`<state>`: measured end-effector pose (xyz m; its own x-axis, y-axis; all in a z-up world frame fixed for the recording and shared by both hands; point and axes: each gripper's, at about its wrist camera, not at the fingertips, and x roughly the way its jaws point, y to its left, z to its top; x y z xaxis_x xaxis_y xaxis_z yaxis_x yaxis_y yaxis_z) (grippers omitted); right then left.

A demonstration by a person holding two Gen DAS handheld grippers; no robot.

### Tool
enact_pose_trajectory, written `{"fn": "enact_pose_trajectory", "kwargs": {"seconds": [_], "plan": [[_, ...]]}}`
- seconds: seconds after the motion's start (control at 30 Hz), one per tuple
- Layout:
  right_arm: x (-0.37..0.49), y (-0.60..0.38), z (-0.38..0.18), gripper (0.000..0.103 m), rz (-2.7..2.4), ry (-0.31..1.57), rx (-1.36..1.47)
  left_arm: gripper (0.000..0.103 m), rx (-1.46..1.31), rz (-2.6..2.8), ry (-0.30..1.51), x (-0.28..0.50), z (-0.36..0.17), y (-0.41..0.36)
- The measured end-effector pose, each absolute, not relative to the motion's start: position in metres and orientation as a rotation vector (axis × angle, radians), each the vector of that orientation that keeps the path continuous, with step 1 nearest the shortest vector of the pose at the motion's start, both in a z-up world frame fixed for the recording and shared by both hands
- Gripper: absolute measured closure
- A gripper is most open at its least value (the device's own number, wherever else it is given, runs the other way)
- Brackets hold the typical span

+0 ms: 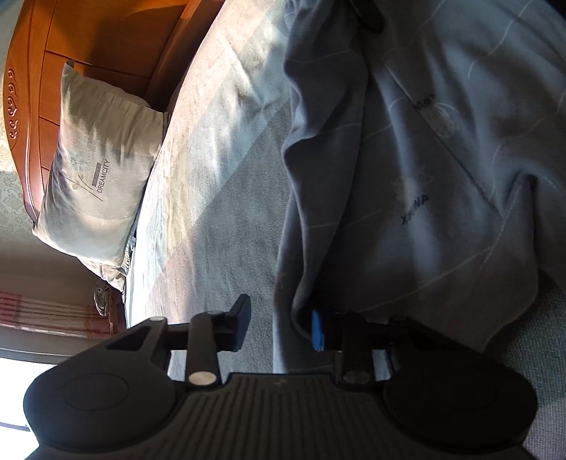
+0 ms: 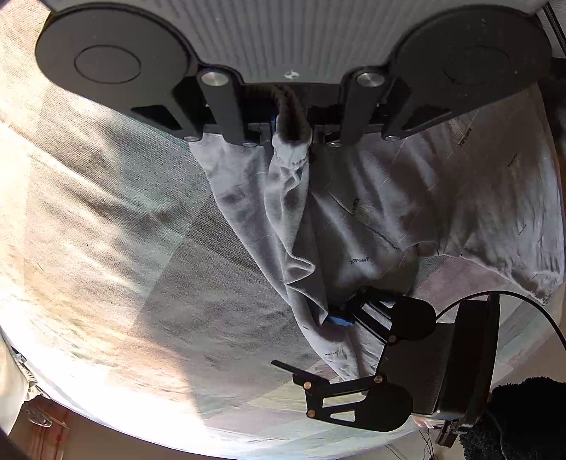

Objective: Fold clothes

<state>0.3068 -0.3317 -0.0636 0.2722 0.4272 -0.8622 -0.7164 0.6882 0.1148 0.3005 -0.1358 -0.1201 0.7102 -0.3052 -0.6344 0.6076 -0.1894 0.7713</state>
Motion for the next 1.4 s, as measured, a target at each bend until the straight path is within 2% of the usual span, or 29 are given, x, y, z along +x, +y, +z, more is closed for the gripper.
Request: {"fn": "enact_pose_trajectory", "kwargs": {"seconds": [0.03, 0.33, 0.5, 0.87, 1.2, 1.4], "plan": [[0.306, -0.332, -0.064, 0.085, 0.788, 1.037, -0.325, 0.103, 1.55, -0.833, 0.275, 0.3, -0.121, -0.137], [0.297, -0.326, -0.061, 0.086, 0.776, 0.986, -0.408, 0.1, 1.478, -0.872, 0.451, 0.314, -0.095, -0.143], [0.284, -0.325, -0.047, 0.09, 0.769, 0.894, -0.509, 0.1, 1.471, -0.922, 0.49, 0.309, -0.071, -0.134], [0.249, -0.331, -0.034, 0.09, 0.799, 0.773, -0.77, 0.101, 1.431, -1.155, 0.631, 0.255, -0.017, -0.121], [0.214, -0.333, -0.042, 0.09, 0.903, 0.769, -0.922, 0.101, 1.261, -1.388, 0.824, 0.204, -0.004, -0.13], [0.189, -0.335, -0.054, 0.09, 0.964, 0.689, -1.134, 0.101, 1.22, -1.454, 0.836, 0.19, -0.008, -0.143]]}}
